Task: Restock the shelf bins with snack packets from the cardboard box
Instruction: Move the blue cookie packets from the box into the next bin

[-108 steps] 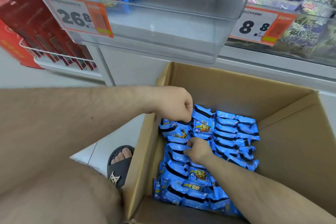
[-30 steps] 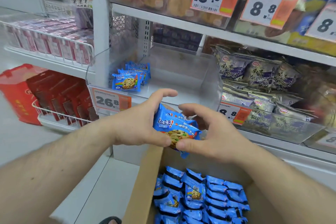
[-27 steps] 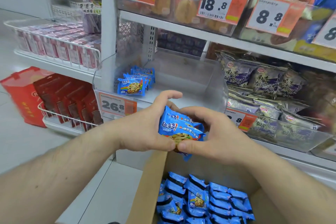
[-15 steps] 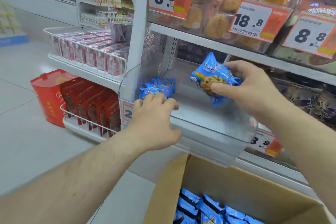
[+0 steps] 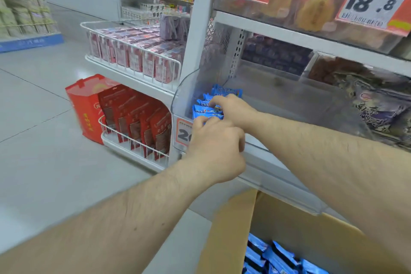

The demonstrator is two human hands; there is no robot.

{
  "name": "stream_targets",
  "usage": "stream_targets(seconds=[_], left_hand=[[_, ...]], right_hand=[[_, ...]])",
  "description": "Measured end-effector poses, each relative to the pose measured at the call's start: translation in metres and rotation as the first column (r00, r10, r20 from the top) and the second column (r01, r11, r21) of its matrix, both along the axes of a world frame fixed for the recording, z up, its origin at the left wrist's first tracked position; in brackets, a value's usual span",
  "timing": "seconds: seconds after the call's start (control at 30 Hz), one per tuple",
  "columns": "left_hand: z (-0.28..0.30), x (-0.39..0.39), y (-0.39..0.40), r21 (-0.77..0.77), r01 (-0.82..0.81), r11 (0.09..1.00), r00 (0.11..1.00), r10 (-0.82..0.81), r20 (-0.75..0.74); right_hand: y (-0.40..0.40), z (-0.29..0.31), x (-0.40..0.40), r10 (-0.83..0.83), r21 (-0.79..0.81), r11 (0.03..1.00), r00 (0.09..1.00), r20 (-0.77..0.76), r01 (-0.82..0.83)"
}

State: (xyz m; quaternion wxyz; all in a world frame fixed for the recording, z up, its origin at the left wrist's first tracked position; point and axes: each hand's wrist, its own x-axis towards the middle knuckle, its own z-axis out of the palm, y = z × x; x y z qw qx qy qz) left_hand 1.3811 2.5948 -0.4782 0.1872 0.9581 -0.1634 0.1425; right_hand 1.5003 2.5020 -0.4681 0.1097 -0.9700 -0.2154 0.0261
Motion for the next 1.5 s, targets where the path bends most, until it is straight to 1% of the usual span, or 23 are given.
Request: stream_targets(seconds=[0.1, 0.2, 0.37, 0.47, 0.6, 0.77, 0.8, 0.87, 0.97, 1.03, 1.1, 1.13, 1.17, 1.2, 1.23, 1.3, 1.33, 1.37, 1.4, 1.43, 1.47, 1.5], left_hand=[[-0.001, 0.002, 0.000, 0.002, 0.001, 1.000, 1.000, -0.001, 0.006], [-0.001, 0.001, 0.001, -0.006, 0.012, 1.000, 1.000, -0.012, -0.002], [0.002, -0.001, 0.001, 0.000, 0.015, 1.000, 1.000, -0.015, -0.016], [0.002, -0.002, 0.002, -0.014, 0.019, 1.000, 1.000, -0.019, -0.009], [0.002, -0.002, 0.003, -0.008, 0.024, 1.000, 0.999, -0.024, -0.037], [0.001, -0.003, 0.000, -0.008, 0.010, 1.000, 0.999, -0.010, -0.038], [0.001, -0.003, -0.001, -0.011, 0.004, 1.000, 1.000, -0.004, -0.027], [0.001, -0.005, -0.004, -0.004, -0.014, 1.000, 1.000, 0.014, 0.022], [0.000, -0.013, -0.015, 0.043, 0.003, 0.999, 0.997, -0.006, 0.072], [0.001, -0.022, -0.025, 0.026, 0.058, 0.998, 0.992, -0.060, 0.109], [0.002, -0.028, -0.035, -0.022, 0.161, 0.987, 0.961, -0.151, 0.229], [0.001, -0.031, -0.039, -0.043, 0.226, 0.973, 0.931, -0.202, 0.305], [-0.002, -0.034, -0.043, -0.054, 0.299, 0.953, 0.899, -0.262, 0.350], [-0.006, -0.038, -0.047, -0.075, 0.377, 0.923, 0.878, -0.330, 0.346], [-0.008, -0.043, -0.051, -0.115, 0.449, 0.886, 0.866, -0.400, 0.300], [-0.019, -0.051, -0.058, -0.170, 0.537, 0.826, 0.844, -0.524, 0.116], [-0.025, -0.054, -0.061, -0.149, 0.567, 0.810, 0.819, -0.574, -0.008], [-0.032, -0.056, -0.064, -0.089, 0.590, 0.802, 0.789, -0.597, -0.147], [-0.039, -0.056, -0.067, -0.003, 0.613, 0.790, 0.759, -0.590, -0.275], [-0.045, -0.055, -0.070, 0.081, 0.633, 0.770, 0.731, -0.560, -0.390], [-0.050, -0.054, -0.071, 0.137, 0.642, 0.754, 0.706, -0.511, -0.491], [-0.054, -0.054, -0.073, 0.161, 0.643, 0.748, 0.677, -0.458, -0.575]], right_hand=[[0.003, -0.003, 0.007, 0.001, -0.060, 0.998, 0.998, 0.065, 0.003], [0.005, 0.000, 0.007, -0.046, -0.138, 0.988, 0.989, 0.142, 0.065], [0.016, 0.007, -0.002, -0.068, -0.241, 0.963, 0.977, 0.201, 0.116], [0.019, 0.007, -0.002, -0.056, -0.241, 0.965, 0.981, 0.185, 0.100], [0.015, 0.003, 0.002, -0.067, -0.190, 0.978, 0.990, 0.126, 0.090], [0.002, 0.009, 0.002, -0.072, -0.149, 0.985, 0.992, 0.102, 0.086], [-0.003, 0.012, -0.001, -0.087, -0.129, 0.986, 0.990, 0.113, 0.102], [-0.015, 0.022, -0.012, -0.181, -0.046, 0.981, 0.971, 0.155, 0.190], [-0.040, 0.036, -0.041, -0.375, 0.094, 0.927, 0.905, 0.203, 0.363], [-0.057, 0.038, -0.069, -0.461, 0.213, 0.883, 0.860, 0.221, 0.419], [-0.075, 0.035, -0.099, -0.509, 0.329, 0.847, 0.814, 0.278, 0.418], [-0.083, 0.031, -0.115, -0.523, 0.377, 0.837, 0.782, 0.340, 0.396], [-0.091, 0.027, -0.131, -0.530, 0.422, 0.832, 0.737, 0.419, 0.359], [-0.099, 0.021, -0.146, -0.523, 0.457, 0.837, 0.685, 0.508, 0.300], [-0.107, 0.015, -0.160, -0.494, 0.472, 0.853, 0.638, 0.591, 0.224], [-0.122, -0.003, -0.184, -0.419, 0.470, 0.880, 0.578, 0.701, 0.067], [-0.128, -0.018, -0.197, -0.391, 0.470, 0.883, 0.578, 0.716, 0.015], [-0.134, -0.037, -0.209, -0.375, 0.477, 0.879, 0.604, 0.704, -0.010], [-0.139, -0.060, -0.220, -0.377, 0.499, 0.866, 0.652, 0.657, -0.002], [-0.144, -0.085, -0.230, -0.401, 0.532, 0.845, 0.714, 0.574, 0.047], [-0.150, -0.113, -0.239, -0.439, 0.551, 0.822, 0.776, 0.453, 0.144], [-0.158, -0.142, -0.246, -0.487, 0.530, 0.800, 0.820, 0.301, 0.280]])
